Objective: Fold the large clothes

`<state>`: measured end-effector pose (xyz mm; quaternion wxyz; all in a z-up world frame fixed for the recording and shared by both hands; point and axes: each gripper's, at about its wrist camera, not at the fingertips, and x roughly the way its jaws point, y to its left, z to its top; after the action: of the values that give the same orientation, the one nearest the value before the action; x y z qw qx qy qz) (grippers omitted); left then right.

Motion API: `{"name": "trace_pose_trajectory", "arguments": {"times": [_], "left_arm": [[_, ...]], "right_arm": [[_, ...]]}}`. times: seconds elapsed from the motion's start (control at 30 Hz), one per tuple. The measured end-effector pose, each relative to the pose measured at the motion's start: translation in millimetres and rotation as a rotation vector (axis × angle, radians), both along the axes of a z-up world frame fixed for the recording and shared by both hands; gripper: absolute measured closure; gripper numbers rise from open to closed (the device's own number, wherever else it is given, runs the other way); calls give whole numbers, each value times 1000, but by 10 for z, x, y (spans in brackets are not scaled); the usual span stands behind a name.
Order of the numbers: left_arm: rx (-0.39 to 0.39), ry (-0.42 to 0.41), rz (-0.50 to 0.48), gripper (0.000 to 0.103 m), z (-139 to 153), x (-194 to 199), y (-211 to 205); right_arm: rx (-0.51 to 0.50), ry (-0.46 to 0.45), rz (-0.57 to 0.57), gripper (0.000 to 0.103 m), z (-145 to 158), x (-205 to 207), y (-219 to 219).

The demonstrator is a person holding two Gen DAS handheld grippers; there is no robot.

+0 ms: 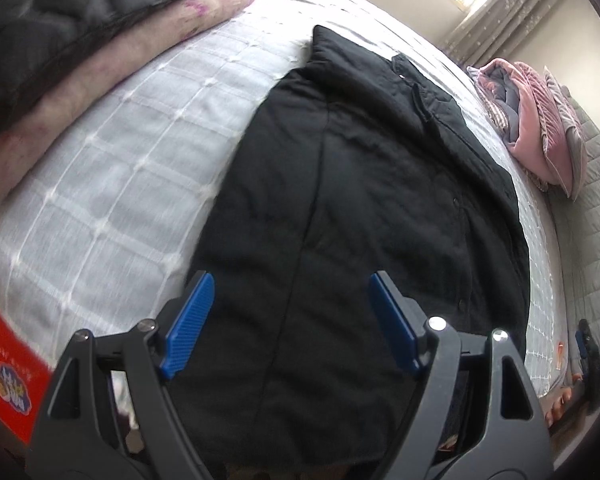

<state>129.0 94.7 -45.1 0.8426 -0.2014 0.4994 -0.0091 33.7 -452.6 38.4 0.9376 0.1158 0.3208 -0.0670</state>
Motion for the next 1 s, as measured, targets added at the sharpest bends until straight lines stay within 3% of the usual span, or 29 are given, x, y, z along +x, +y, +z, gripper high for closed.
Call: {"name": "trace_pose_trajectory", "arguments": {"times": [0.13,0.27,0.33,0.43,0.5,0.6,0.8,0.9,1.0], "left_arm": [[-53,-16,2,23,-83,-402,175],[-12,-10,4,23,-234,-679,250],[-48,8,27,28,-310,-731,321],[-50,5,59,35,-339,-762,396],[-37,2,73,36,-360,-774,421],[-63,21,60,36,-446,-775,405],[-100,58,55,36,-621,-707,367],[-167,52,72,36,-633,-725,412],[-144,38,49,35,-622,-726,333]], "right_arm": [[18,49,-59,9,-167,-177,-257],[180,98,-82,10,-415,-416,-588],[261,114,-69,11,-556,-510,-694],[355,192,-12,23,-775,-522,-697],[426,239,46,26,-903,-485,-634],[409,356,25,30,-1103,-448,-552],[459,425,-34,30,-1254,-485,-647],[476,470,37,30,-1330,-441,-538],[442,478,69,31,-1318,-413,-433]]}}
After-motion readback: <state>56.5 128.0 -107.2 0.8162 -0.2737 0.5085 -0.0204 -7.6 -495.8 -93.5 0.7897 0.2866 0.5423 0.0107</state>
